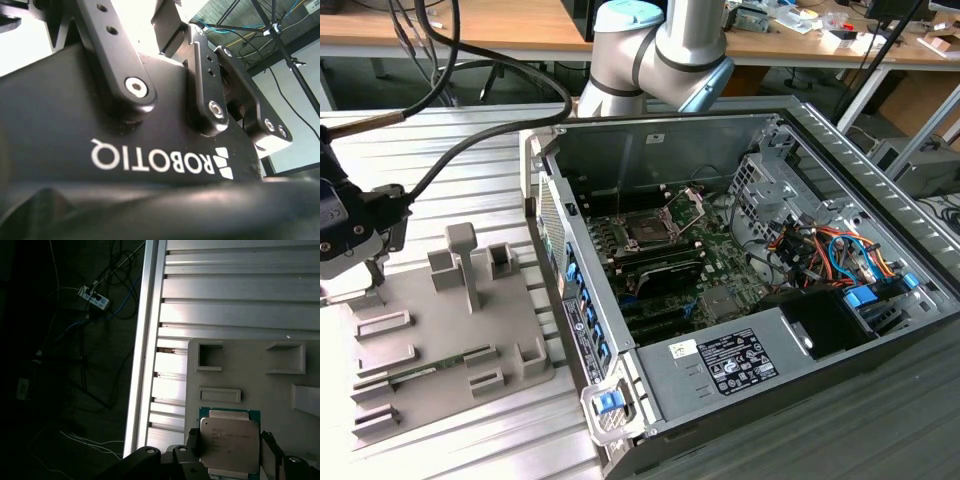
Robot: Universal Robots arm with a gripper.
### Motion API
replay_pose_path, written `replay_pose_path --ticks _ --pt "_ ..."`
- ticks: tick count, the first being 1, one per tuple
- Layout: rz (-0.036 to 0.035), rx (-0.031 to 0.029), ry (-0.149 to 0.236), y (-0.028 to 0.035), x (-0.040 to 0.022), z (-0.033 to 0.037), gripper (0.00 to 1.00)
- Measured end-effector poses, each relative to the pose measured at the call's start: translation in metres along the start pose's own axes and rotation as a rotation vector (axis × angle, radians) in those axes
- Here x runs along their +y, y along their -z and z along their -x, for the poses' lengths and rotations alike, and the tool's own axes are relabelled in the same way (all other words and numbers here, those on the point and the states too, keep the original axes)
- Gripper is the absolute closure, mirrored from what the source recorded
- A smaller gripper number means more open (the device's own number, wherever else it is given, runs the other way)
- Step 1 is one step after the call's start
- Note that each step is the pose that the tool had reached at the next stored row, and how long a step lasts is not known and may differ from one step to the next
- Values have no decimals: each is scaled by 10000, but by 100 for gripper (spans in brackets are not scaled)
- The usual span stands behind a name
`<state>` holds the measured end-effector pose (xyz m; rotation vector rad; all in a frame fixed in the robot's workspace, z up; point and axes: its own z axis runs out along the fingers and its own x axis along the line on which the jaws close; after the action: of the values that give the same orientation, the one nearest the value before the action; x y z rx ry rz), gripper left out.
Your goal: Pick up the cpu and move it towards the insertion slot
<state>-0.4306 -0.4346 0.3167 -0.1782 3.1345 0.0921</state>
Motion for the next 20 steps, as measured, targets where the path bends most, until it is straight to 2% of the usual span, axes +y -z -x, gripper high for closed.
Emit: replay_pose_path --ticks 20 --pt "0 0 0 82 5 0 45"
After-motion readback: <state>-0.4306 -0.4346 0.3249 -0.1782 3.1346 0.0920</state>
